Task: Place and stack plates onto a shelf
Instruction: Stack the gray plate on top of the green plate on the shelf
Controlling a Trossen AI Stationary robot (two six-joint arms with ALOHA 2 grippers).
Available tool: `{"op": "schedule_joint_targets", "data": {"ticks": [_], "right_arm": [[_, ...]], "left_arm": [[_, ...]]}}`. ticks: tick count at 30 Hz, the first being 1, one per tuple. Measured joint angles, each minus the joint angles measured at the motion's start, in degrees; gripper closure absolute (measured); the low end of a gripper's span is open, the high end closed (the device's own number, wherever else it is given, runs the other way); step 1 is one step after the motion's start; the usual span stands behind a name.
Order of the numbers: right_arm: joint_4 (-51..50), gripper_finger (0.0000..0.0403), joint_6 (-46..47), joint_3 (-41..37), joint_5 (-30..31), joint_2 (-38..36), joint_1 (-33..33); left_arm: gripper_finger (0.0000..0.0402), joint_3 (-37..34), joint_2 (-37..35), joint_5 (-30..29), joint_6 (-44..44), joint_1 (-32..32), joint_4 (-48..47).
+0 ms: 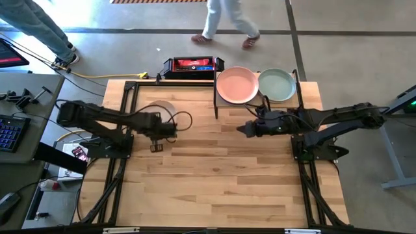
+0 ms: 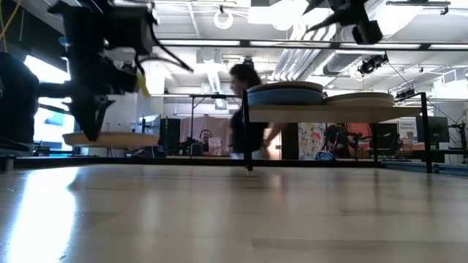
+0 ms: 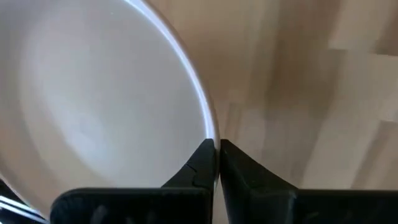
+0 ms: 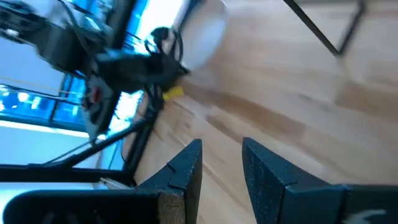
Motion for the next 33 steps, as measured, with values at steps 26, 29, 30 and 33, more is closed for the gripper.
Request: {"op": "schedule_joint_targets", "data": {"ticks": [26, 29, 30, 33], "right_arm": [[33.99, 0.0306, -21.86, 0.02, 12.95, 2.94, 2.02], [35.08, 0.0306, -24.11, 1.71, 11.62, 5.58, 2.02], [34.86, 0.0306, -24.87, 2.88, 11.48, 6.60, 2.02], [33.53, 0.0306, -28.49, 7.62, 11.44, 9.35, 1.99]], "left_arm": [[0.0400, 24.02, -5.70, -15.20, 28.62, -18.53, -2.00], [0.0400, 25.58, -5.70, -17.04, 30.45, -19.41, -2.38], [0.0400, 26.01, -5.70, -17.33, 31.10, -19.70, -2.57], [0.0400, 26.81, -5.70, -17.47, 32.09, -20.30, -3.03]]}}
